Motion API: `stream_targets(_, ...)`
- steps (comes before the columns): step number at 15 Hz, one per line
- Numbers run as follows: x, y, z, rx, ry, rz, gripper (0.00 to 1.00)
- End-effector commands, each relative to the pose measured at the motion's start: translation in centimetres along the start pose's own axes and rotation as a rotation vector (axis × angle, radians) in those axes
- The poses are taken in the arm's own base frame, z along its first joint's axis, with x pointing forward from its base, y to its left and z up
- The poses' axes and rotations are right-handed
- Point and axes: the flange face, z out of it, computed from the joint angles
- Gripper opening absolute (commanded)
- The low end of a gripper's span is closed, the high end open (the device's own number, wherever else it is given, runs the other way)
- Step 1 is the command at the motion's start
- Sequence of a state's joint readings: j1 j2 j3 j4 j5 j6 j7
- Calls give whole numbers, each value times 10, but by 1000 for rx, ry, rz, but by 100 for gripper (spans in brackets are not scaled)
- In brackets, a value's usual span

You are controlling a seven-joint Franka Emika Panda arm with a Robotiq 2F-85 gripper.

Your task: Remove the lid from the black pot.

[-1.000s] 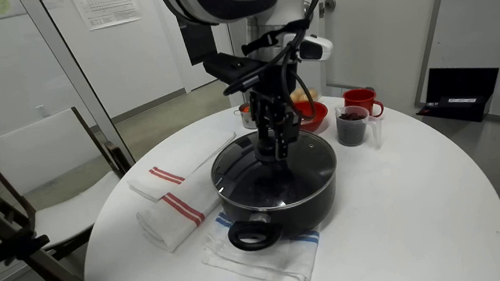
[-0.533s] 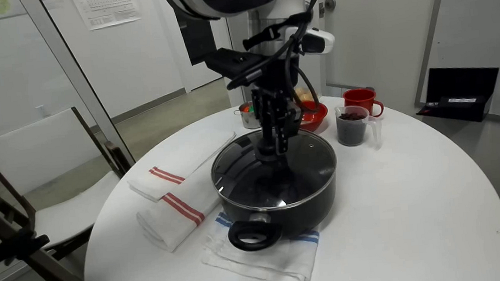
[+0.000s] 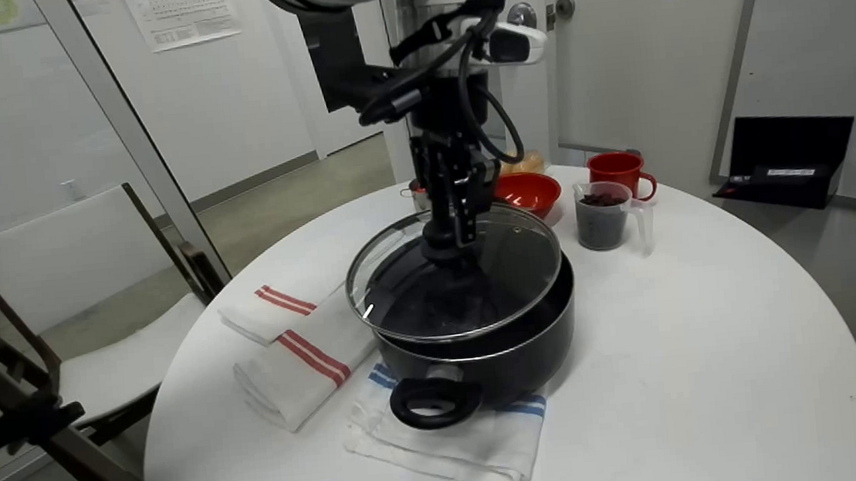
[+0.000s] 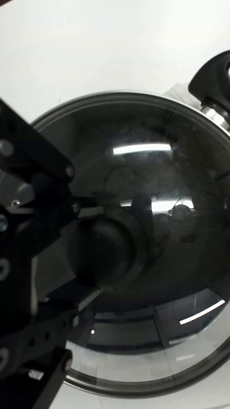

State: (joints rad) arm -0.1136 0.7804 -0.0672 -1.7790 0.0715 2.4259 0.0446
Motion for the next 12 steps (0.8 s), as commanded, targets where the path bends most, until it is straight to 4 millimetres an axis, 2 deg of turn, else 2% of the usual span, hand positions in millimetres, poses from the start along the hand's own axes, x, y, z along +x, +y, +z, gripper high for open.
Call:
stream_targets(1,-19,-27,-31,-45,4,-37,24)
stream_targets(5,-21,-69,-39,-77,-22,-126,24)
stream_targets(9,-20,-126,-30,-117,-77,-229,24)
stream_targets(12,-20,-178,-15,-135,-110,-327,24)
